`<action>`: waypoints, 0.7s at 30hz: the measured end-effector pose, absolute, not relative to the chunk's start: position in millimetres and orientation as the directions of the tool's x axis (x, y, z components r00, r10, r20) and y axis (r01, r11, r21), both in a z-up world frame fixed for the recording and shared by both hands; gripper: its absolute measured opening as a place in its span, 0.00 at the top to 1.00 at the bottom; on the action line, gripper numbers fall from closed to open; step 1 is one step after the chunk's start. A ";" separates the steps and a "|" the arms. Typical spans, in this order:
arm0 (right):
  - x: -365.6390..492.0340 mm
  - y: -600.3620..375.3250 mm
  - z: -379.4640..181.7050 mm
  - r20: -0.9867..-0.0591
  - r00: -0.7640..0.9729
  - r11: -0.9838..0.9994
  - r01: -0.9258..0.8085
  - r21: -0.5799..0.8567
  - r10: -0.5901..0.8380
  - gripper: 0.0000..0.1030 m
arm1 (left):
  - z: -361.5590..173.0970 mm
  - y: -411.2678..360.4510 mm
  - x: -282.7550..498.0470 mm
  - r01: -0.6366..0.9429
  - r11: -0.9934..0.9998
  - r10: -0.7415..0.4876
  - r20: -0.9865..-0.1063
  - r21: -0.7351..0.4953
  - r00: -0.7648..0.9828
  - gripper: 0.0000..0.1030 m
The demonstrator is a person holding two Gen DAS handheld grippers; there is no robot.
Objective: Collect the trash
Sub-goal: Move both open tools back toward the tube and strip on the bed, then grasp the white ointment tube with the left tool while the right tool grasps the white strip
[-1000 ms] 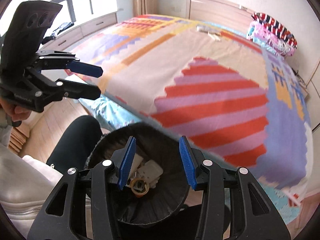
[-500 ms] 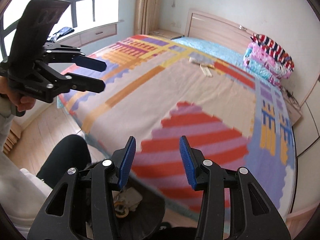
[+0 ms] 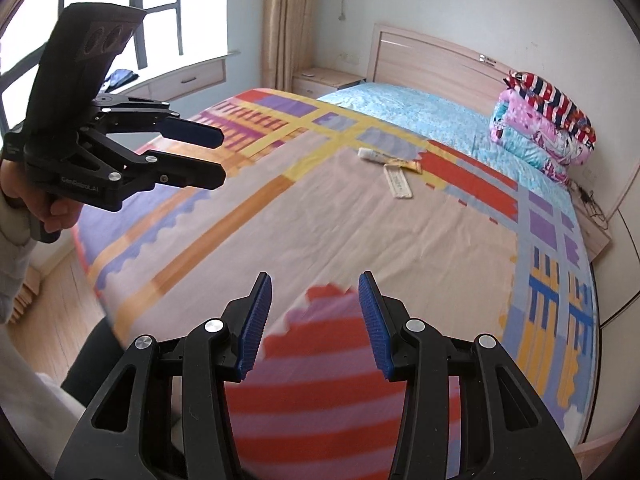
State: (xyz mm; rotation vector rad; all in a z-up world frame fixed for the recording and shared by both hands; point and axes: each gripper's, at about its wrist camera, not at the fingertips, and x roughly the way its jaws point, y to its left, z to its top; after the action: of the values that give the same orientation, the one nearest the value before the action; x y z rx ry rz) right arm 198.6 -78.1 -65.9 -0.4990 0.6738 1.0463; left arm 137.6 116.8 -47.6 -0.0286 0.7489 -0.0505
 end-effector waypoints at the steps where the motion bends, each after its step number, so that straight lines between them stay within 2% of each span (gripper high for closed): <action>1: 205.8 -73.4 -65.6 -0.713 0.340 0.428 -0.902 -0.062 0.613 0.56 | -47.9 121.2 145.7 0.027 0.999 -0.050 -0.681 -0.045 0.731 0.46; 6: 236.4 -52.4 -64.8 -0.709 0.350 0.441 -0.895 -0.062 0.612 0.56 | -56.3 133.2 176.6 0.028 0.999 -0.034 -0.688 -0.020 0.725 0.46; 15: 289.8 -9.4 -82.0 -0.736 0.329 0.459 -0.888 -0.029 0.591 0.56 | -77.3 180.9 245.2 0.041 0.996 -0.082 -0.715 -0.075 0.694 0.46; 21: 321.0 7.2 -91.2 -0.756 0.288 0.477 -0.878 0.036 0.587 0.56 | -85.1 192.5 281.1 0.062 0.998 -0.053 -0.736 -0.014 0.675 0.46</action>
State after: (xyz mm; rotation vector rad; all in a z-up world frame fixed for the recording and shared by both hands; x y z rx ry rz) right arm 321.0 7.2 -91.2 -0.4292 0.7913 1.0188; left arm 281.1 192.5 -85.1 0.0124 0.8272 -0.0647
